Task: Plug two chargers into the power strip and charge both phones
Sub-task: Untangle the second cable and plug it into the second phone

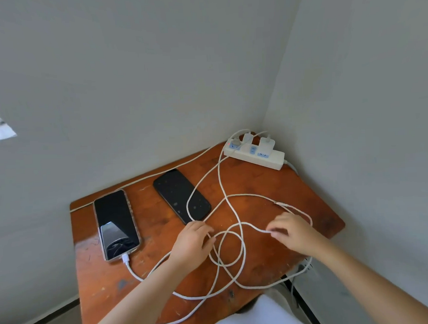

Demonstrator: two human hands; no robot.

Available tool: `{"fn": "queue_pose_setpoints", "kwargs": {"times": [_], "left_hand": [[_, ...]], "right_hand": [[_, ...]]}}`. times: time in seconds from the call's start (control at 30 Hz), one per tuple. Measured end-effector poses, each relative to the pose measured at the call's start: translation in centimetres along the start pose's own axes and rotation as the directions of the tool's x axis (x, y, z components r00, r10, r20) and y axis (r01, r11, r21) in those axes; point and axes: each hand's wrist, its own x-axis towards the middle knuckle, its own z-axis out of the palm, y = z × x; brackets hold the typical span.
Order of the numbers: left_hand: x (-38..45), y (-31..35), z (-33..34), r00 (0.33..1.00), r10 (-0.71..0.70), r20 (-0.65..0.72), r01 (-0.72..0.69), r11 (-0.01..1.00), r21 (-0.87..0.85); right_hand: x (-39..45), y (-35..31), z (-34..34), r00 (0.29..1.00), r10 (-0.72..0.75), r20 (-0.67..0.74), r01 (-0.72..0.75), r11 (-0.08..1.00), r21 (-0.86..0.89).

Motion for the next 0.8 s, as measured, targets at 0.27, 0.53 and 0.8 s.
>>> {"fn": "queue_pose_setpoints", "kwargs": {"times": [0.27,0.53,0.8], "left_hand": [[1.2,0.6,0.9,0.997,-0.056,0.056,0.048,0.991,0.128],[2.4,1.2,0.2,0.975,-0.223,-0.013,0.218,0.960,-0.174],[-0.6,-1.2,-3.3,0.985,-0.172,-0.027,0.161,0.960,-0.230]], "right_hand": [[1.2,-0.9,2.9,0.977,0.028,-0.209,-0.047,0.995,-0.085],[3.0,-1.5,3.5,0.978,0.111,-0.176,-0.102,0.993,0.059],[8.1,-7.0,4.0,0.977,0.157,-0.142,-0.147,0.986,0.079]]}}
